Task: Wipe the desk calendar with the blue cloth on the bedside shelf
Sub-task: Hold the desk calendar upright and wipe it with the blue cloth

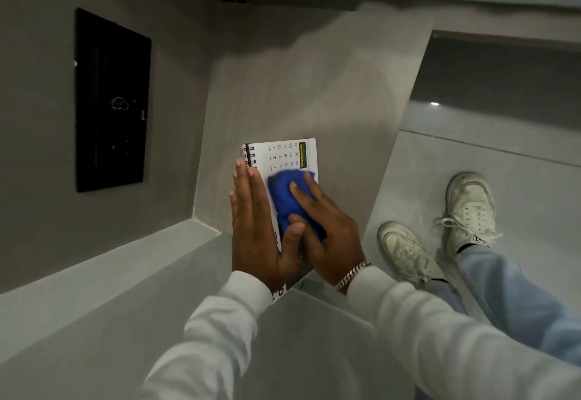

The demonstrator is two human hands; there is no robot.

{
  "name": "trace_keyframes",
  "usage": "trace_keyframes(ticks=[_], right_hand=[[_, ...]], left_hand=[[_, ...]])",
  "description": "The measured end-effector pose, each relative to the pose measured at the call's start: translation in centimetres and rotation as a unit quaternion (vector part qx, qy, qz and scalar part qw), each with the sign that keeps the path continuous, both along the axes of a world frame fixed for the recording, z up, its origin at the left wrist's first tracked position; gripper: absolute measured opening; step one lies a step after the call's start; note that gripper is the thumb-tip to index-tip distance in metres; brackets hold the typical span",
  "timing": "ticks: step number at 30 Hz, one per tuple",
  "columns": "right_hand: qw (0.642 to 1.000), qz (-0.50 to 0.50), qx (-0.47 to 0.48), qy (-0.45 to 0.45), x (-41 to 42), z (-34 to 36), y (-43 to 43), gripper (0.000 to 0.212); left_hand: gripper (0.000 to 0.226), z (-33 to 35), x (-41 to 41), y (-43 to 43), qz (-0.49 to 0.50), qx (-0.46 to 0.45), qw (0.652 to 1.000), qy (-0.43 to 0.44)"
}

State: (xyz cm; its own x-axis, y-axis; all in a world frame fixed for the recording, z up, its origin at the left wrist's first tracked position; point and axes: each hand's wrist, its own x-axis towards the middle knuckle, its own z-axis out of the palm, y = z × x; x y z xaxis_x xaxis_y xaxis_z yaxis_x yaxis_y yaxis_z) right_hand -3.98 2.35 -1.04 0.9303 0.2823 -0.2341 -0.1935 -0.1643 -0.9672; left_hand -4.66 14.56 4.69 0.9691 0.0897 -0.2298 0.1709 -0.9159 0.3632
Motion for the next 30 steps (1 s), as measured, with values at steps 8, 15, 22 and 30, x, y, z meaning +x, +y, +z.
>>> trace_keyframes(ticks=[8, 15, 22, 30], right_hand=[[0.996, -0.057, -0.064, 0.019, 6.1, -0.9, 2.2, 0.048], [0.992, 0.000, -0.099, 0.077, 2.6, -1.2, 0.1, 0.048], [0.990, 0.083, -0.075, 0.089, 3.2, 0.1, -4.0, 0.044], [0.941, 0.199, -0.251, -0.111, 14.4, 1.4, -8.2, 0.040]], left_hand=[[0.085, -0.2, -0.2, -0.1, 0.016, -0.007, 1.000, 0.004], [0.083, 0.3, 0.0, -0.3, 0.015, 0.013, 1.000, 0.014], [0.087, 0.4, -0.1, -0.1, 0.001, 0.037, 0.999, 0.024], [0.087, 0.4, 0.0, -0.4, -0.001, 0.108, 0.994, 0.027]])
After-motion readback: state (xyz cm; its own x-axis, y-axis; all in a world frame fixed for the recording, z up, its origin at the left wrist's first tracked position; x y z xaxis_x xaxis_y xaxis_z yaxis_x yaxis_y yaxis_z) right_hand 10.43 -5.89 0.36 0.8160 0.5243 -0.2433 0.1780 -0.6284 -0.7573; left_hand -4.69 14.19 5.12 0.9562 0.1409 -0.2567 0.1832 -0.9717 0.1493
